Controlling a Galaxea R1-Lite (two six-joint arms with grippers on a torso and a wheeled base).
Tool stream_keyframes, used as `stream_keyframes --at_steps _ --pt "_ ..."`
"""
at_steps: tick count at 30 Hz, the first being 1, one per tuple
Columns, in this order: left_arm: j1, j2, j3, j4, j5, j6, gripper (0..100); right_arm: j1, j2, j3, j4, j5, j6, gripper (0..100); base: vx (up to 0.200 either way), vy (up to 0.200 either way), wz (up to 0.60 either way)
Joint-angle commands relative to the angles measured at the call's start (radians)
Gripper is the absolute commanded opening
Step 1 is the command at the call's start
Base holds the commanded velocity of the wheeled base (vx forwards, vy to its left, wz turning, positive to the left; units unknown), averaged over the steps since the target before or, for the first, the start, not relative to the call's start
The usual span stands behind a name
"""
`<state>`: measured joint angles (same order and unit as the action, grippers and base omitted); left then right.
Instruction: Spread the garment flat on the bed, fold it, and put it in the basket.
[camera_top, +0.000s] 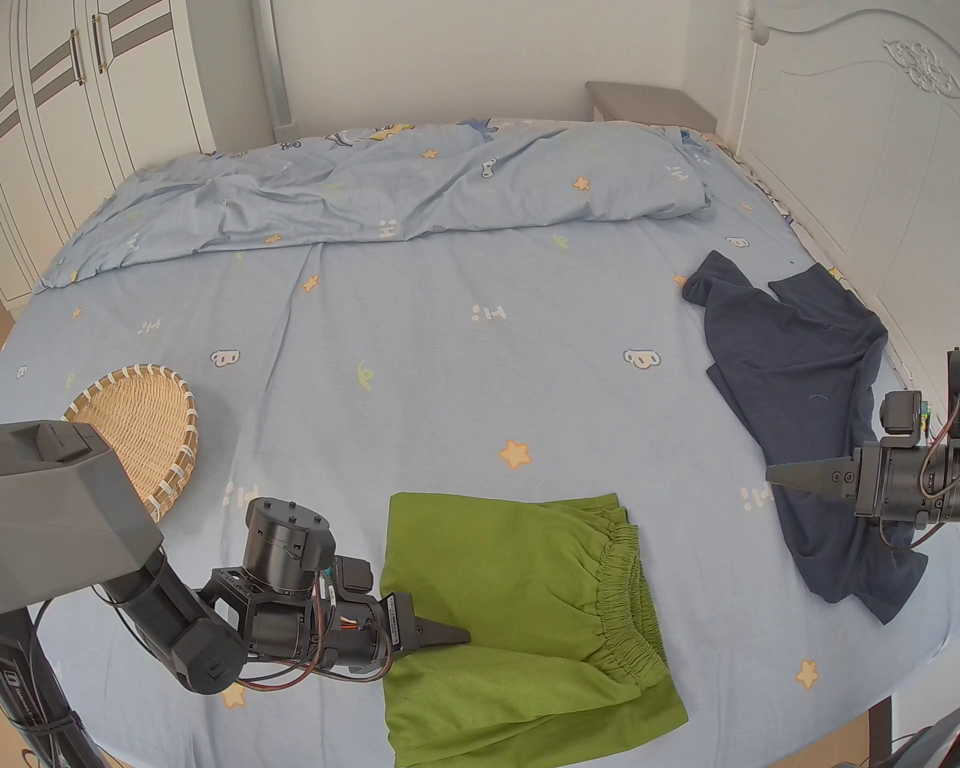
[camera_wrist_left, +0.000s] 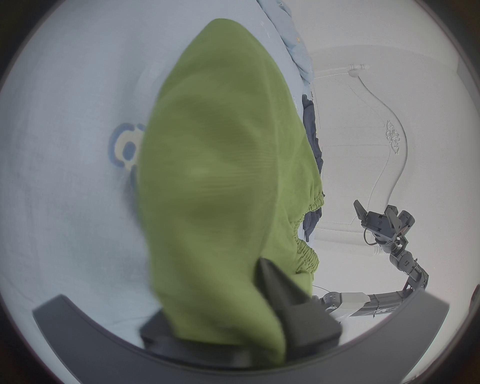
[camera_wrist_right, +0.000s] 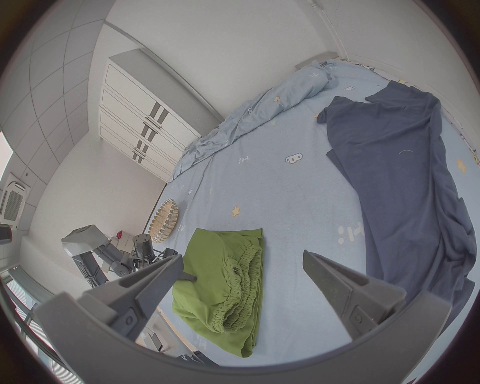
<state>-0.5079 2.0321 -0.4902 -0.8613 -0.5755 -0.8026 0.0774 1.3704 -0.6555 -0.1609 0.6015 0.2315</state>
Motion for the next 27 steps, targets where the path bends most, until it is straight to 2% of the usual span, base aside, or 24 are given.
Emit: stream_keyframes --at_steps 1,8,12,14,15,16,17,19,20,21,23,27 --pt "0.002 -0.018 -0.001 -0.004 -0.006 0.000 0 0.008 -0.004 0.002 0.000 0.000 0.000 100 0.000 0.000 0.00" --pt "0.028 -0.142 -0.021 0.059 -0.020 0.000 0 -0.001 -0.007 -0.009 0.001 -0.002 0.003 100 0.000 0.000 0.00" --pt "0.100 -0.279 -0.326 0.577 -0.017 0.025 0 -0.005 -0.036 -0.072 0.030 -0.026 0.011 100 0.000 0.000 0.00" --pt "0.118 -0.302 -0.467 0.801 -0.014 0.075 0 0.002 -0.037 -0.110 0.075 -0.045 0.011 100 0.000 0.000 0.00" --pt "0.120 -0.303 -0.487 0.829 -0.014 0.086 0 0.004 -0.037 -0.116 0.083 -0.046 0.011 100 0.000 0.000 0.00" --pt "0.138 -0.308 -0.576 0.967 -0.017 0.158 0 0.008 -0.037 -0.138 0.116 -0.057 0.011 100 0.000 0.000 0.00" --pt "0.152 -0.313 -0.605 1.015 -0.017 0.192 0 0.008 -0.039 -0.134 0.124 -0.057 0.009 100 0.000 0.000 0.00" --pt "0.163 -0.319 -0.627 1.056 -0.017 0.226 0 0.007 -0.040 -0.125 0.124 -0.054 0.009 100 0.000 0.000 0.00" --pt "0.177 -0.320 -0.642 1.098 -0.018 0.278 0 0.005 -0.031 -0.115 0.121 -0.054 0.005 100 0.000 0.000 0.00" --pt "0.177 -0.320 -0.642 1.098 -0.018 0.278 0 0.005 -0.031 -0.115 0.121 -0.054 0.005 100 0.000 0.000 0.00" --pt "0.200 -0.319 -0.642 1.122 -0.017 0.339 0 0.005 -0.030 -0.115 0.124 -0.052 0.003 100 0.000 0.000 0.00" --pt "0.210 -0.322 -0.648 1.137 -0.017 0.348 0 0.013 -0.031 -0.113 0.129 -0.051 0.003 100 0.000 0.000 0.00"
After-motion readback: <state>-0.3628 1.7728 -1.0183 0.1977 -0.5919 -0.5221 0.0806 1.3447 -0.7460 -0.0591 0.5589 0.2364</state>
